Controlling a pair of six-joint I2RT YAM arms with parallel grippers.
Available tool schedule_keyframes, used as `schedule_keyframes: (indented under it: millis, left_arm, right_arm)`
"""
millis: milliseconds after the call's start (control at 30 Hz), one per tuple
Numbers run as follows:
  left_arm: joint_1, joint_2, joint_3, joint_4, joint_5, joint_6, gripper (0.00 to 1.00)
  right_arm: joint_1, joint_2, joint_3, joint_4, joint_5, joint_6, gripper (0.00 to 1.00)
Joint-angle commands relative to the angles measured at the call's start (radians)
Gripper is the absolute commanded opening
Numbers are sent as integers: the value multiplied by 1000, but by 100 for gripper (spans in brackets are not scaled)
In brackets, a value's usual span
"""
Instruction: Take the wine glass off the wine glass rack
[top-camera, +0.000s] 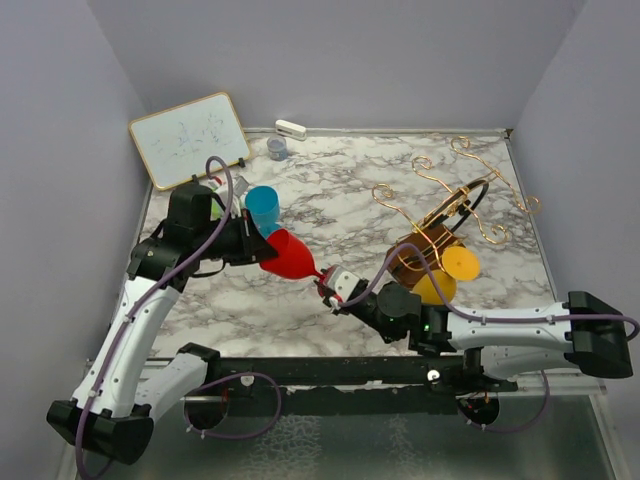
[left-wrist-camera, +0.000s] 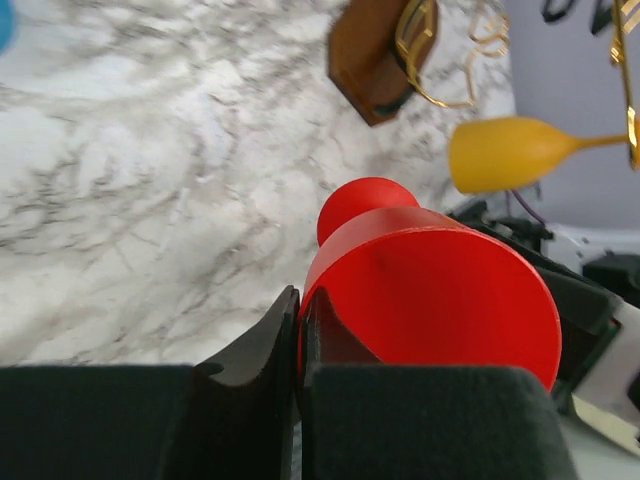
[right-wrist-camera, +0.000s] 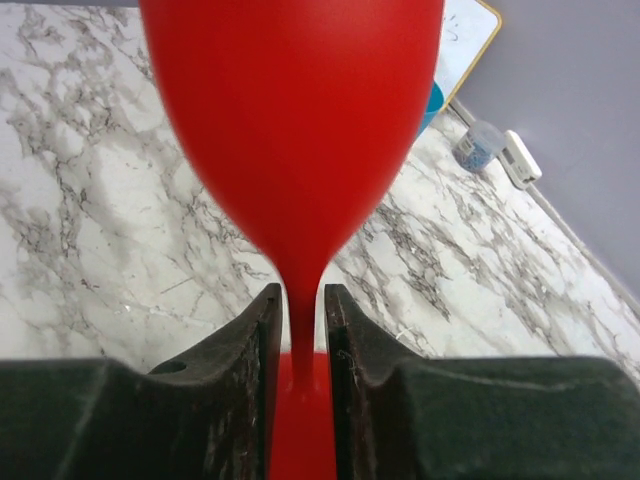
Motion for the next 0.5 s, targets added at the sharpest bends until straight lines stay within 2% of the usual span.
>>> schedule_keyframes:
  millis: [0, 133, 267, 467]
  left_arm:
    - [11, -21, 102, -81, -283, 32, 0]
    - [12, -28, 154, -150, -517, 57, 0]
    - [11, -1, 117, -194, -726, 74, 0]
    - [13, 83, -27, -153, -829, 55, 0]
  right_arm:
    - [12, -57, 72, -212, 2, 130, 35]
    - [12, -77, 91, -349, -20, 207, 37]
    - [12, -91, 95, -427, -68, 276, 39]
    - [12, -123, 77, -440, -93, 314, 39]
